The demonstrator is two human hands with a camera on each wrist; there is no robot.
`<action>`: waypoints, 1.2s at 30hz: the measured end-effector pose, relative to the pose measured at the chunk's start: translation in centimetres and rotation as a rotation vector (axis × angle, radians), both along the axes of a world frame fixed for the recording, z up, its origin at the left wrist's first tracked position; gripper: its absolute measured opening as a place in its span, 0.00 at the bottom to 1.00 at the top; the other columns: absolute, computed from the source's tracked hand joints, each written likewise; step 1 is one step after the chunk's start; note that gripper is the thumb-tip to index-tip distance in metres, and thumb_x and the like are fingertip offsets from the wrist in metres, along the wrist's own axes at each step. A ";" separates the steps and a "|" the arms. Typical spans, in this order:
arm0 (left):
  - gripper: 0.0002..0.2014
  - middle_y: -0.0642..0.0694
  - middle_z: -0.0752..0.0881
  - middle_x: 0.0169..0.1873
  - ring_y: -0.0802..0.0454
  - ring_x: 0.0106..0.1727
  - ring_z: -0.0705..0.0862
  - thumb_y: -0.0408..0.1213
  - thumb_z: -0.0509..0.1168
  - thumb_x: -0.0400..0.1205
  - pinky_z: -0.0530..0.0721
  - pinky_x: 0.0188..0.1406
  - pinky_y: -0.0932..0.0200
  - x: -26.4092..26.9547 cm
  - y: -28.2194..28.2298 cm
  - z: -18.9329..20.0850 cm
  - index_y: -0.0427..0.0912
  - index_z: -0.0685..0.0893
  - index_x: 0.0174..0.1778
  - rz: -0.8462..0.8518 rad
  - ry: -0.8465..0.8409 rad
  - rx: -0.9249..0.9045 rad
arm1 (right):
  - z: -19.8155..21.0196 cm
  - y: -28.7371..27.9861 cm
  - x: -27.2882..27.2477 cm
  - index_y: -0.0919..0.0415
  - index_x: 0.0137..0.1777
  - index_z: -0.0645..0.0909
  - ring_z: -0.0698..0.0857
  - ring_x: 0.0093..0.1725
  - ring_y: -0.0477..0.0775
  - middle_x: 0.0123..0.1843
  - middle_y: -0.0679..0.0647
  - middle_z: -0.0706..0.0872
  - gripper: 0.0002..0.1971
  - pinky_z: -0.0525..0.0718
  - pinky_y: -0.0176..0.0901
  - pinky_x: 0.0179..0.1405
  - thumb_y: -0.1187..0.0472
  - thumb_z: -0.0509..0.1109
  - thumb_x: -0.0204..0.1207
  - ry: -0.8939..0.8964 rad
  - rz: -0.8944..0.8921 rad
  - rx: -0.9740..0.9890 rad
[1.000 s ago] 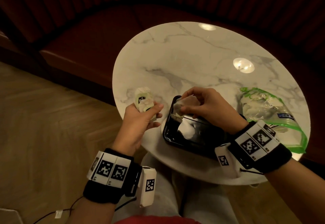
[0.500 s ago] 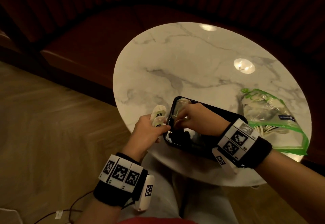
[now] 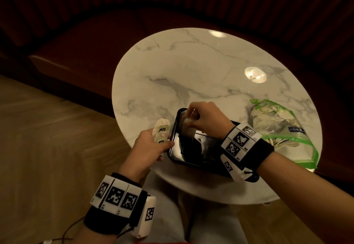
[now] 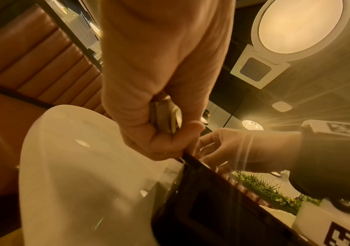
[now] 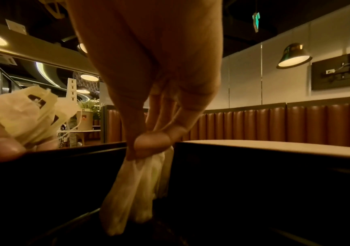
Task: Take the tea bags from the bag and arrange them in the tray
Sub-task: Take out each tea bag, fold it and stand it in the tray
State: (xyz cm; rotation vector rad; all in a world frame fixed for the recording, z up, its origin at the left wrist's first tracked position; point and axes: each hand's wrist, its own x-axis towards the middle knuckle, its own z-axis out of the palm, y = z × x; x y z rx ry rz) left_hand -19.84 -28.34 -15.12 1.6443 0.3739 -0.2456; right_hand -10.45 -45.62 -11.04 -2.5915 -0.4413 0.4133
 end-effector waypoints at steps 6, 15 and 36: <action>0.08 0.46 0.86 0.31 0.51 0.34 0.83 0.27 0.75 0.76 0.79 0.20 0.66 0.0 0.1 0.2 0.46 0.85 0.40 -0.018 -0.006 0.012 | 1.1 0.2 0.3 0.65 0.45 0.88 0.90 0.37 0.56 0.40 0.58 0.91 0.06 0.89 0.40 0.37 0.64 0.79 0.71 0.046 0.006 0.105; 0.09 0.49 0.86 0.30 0.55 0.33 0.84 0.28 0.74 0.76 0.81 0.21 0.66 0.0 0.1 0.5 0.46 0.85 0.39 -0.033 -0.005 0.026 | 1.4 -0.5 0.7 0.62 0.40 0.85 0.84 0.30 0.48 0.35 0.53 0.85 0.07 0.87 0.39 0.28 0.62 0.81 0.71 0.017 -0.035 0.098; 0.07 0.46 0.86 0.35 0.54 0.36 0.85 0.30 0.74 0.77 0.79 0.21 0.67 0.0 0.2 0.5 0.46 0.84 0.42 -0.056 0.015 0.060 | 0.0 -0.1 1.1 0.40 0.70 0.79 0.88 0.54 0.54 0.58 0.44 0.88 0.22 0.87 0.51 0.58 0.57 0.72 0.76 0.409 0.443 -0.402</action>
